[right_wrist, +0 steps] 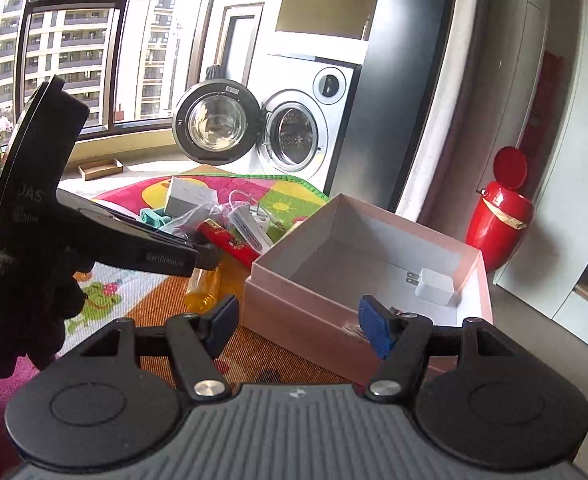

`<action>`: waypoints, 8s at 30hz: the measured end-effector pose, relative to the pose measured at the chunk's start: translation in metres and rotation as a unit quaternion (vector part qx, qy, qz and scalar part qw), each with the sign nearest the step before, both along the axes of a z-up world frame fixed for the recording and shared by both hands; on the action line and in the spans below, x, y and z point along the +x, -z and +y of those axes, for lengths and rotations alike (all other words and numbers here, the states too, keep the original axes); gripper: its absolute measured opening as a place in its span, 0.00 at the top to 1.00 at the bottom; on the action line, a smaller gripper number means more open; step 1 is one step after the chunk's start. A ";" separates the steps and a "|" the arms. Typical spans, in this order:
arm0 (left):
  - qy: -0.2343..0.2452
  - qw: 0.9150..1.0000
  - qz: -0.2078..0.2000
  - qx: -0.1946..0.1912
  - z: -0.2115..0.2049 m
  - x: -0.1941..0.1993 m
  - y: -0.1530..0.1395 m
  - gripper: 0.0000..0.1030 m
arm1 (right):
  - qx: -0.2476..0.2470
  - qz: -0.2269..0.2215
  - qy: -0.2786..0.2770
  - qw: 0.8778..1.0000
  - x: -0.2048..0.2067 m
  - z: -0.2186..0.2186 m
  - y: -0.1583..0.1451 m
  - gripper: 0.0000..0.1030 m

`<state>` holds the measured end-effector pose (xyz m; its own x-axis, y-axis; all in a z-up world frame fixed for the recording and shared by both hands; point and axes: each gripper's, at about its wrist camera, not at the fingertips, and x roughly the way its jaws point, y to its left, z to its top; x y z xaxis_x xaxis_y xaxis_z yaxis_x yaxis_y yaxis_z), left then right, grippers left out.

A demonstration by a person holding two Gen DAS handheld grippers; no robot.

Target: Organize rigid objects

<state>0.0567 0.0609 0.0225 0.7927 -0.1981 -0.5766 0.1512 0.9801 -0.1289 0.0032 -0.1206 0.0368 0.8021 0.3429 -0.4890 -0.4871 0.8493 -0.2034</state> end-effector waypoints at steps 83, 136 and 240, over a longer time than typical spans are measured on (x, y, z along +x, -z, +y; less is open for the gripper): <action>-0.050 0.965 0.122 -0.225 0.050 -0.054 0.009 0.81 | 0.030 0.119 0.022 0.992 0.020 -0.035 0.031 0.70; -0.029 0.995 0.091 -0.008 0.044 -0.054 0.009 0.68 | 0.017 0.157 -0.092 0.983 0.053 0.055 0.061 0.71; -0.125 0.974 -0.045 -0.184 0.142 0.031 -0.011 0.80 | 0.071 0.158 -0.040 0.984 0.141 0.089 -0.014 0.48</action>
